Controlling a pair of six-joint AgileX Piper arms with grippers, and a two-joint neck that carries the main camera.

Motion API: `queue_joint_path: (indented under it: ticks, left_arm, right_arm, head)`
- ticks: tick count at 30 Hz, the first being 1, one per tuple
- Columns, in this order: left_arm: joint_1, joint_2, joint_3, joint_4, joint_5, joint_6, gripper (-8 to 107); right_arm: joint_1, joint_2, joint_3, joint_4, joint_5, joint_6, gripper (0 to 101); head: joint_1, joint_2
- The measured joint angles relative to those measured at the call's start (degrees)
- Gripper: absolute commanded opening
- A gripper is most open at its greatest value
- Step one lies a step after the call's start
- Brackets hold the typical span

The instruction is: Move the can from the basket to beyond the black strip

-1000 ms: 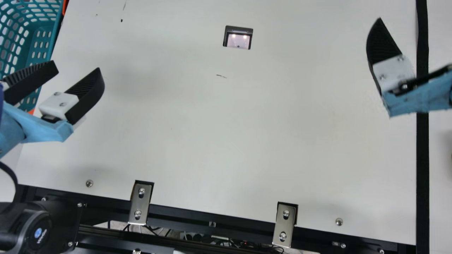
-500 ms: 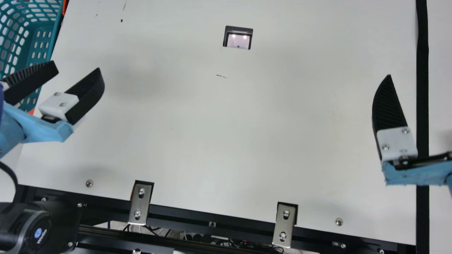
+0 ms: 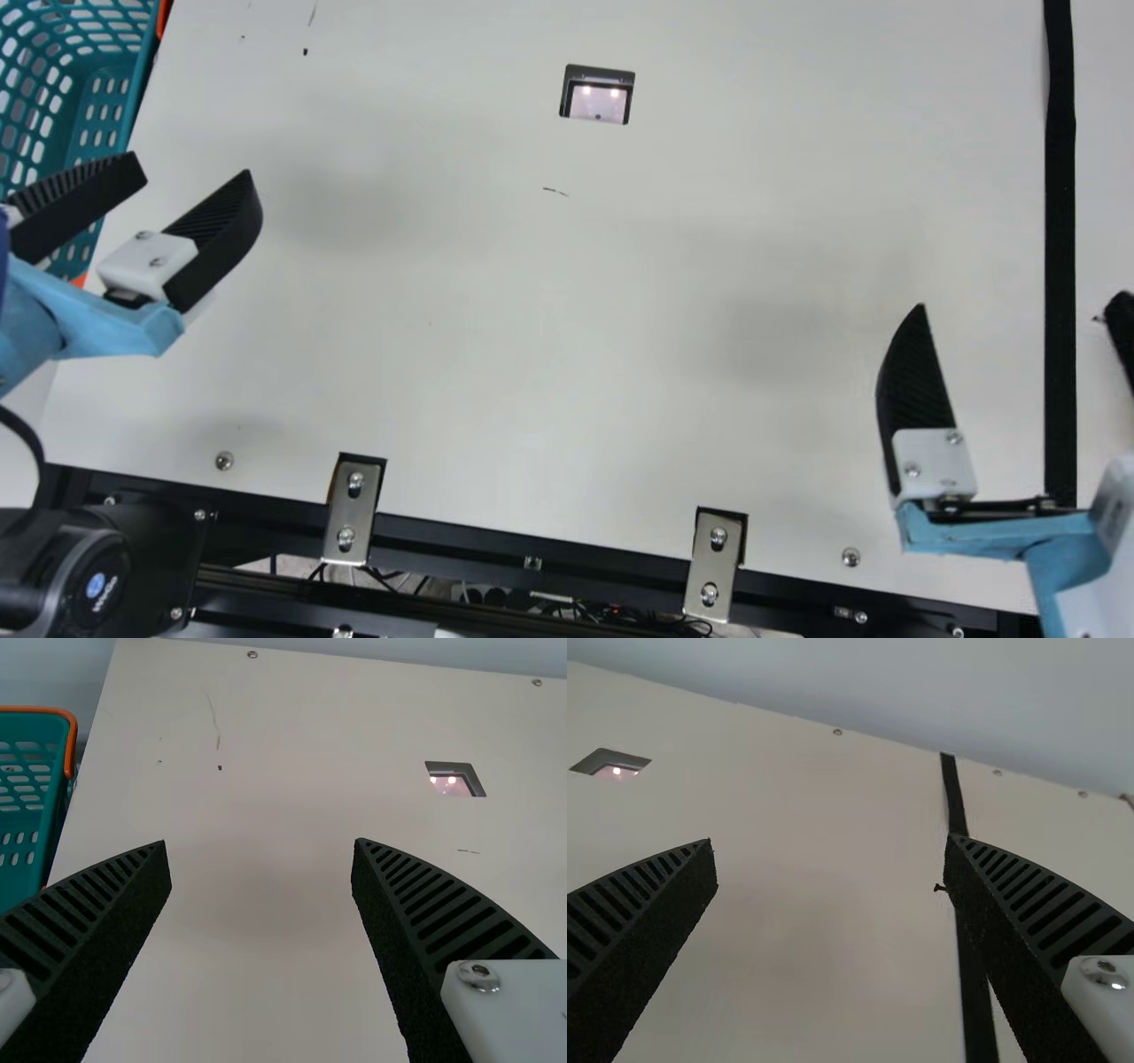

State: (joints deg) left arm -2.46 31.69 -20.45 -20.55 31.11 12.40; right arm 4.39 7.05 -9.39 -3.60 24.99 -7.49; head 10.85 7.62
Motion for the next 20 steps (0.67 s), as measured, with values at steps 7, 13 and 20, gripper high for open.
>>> queue_joint_path:
  ticks: [7, 13, 20]
  left_arm:
    - [0.0, 0.0, 0.0, 0.0, 0.0, 0.0, 90]
    - [0.0, 0.0, 0.0, 0.0, 0.0, 0.0, 90]
    - [0.0, 0.0, 0.0, 0.0, 0.0, 0.0, 90]
  right_arm:
    - [-0.5, -1.82, 1.15, 2.86, 1.14, -1.03, 101]
    - [-0.5, -1.82, 1.19, 2.86, 1.1, -1.03, 101]
    - [-0.5, -1.82, 1.19, 2.86, 1.1, -1.03, 101]
  head:
    - [0.29, 0.0]
    - [0.0, 0.0]
    - [0.0, 0.0]
